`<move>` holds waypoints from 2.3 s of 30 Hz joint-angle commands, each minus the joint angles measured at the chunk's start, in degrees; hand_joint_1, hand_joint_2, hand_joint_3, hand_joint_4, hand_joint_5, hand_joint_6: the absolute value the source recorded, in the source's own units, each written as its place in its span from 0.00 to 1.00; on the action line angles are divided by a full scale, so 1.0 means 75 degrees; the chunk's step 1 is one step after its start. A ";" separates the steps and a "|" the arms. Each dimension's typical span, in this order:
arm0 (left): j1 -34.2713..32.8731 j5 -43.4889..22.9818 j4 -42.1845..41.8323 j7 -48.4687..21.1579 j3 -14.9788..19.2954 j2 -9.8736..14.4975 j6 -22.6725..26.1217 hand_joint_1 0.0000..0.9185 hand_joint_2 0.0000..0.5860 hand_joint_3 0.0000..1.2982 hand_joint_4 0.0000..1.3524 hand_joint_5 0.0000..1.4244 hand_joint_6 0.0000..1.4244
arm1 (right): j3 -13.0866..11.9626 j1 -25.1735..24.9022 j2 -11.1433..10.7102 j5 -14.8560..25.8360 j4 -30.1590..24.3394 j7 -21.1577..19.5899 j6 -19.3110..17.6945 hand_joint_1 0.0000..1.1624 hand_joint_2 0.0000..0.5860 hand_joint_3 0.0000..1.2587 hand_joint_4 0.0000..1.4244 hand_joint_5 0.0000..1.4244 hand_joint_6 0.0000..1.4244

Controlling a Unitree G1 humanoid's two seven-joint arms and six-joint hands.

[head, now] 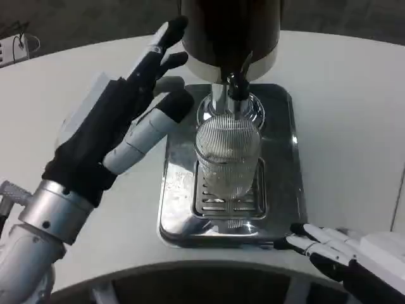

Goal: Grasp the cup under the faucet to collect the drink, then remove the cup.

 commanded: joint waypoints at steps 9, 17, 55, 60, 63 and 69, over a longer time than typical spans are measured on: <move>-0.0839 0.0313 -0.0586 -0.0205 -0.0625 -0.0341 0.1132 0.00 0.09 0.03 0.00 0.07 0.13 | -0.0230 0.0176 0.0157 0.0159 -0.0112 -0.0081 -0.0353 0.36 0.88 0.09 0.01 0.02 0.00; -0.1417 0.0541 -0.0475 -0.0327 -0.0818 -0.0351 0.1634 0.00 0.09 0.03 0.00 0.07 0.12 | -0.0253 0.0204 0.0195 0.0184 -0.0112 -0.0066 -0.0364 0.36 0.88 0.09 0.01 0.02 0.00; -0.2481 0.2369 0.0221 -0.1697 -0.2253 0.0278 0.2181 0.00 0.07 0.03 0.00 0.05 0.10 | -0.0749 0.0679 0.0379 0.1300 -0.0112 -0.0663 0.0168 0.36 0.84 0.10 0.02 0.06 0.02; -0.2667 0.2488 0.0474 -0.1767 -0.2321 0.0345 0.2005 0.00 0.06 0.03 0.00 0.04 0.10 | -0.0594 0.0643 0.0333 0.1367 -0.0112 -0.0931 0.0680 0.36 0.81 0.10 0.03 0.07 0.03; -0.2745 0.2554 0.0578 -0.1832 -0.2299 0.0347 0.1933 0.00 0.06 0.03 0.00 0.04 0.10 | -0.0530 0.0661 0.0417 0.1507 -0.0112 -0.1169 0.1045 0.38 0.77 0.10 0.03 0.08 0.03; -0.2809 0.2555 0.0718 -0.1884 -0.2194 0.0294 0.1886 0.00 0.05 0.03 0.00 0.04 0.10 | -0.0275 0.0700 0.0559 0.1827 -0.0111 -0.1827 0.1984 0.50 0.55 0.06 0.04 0.12 0.08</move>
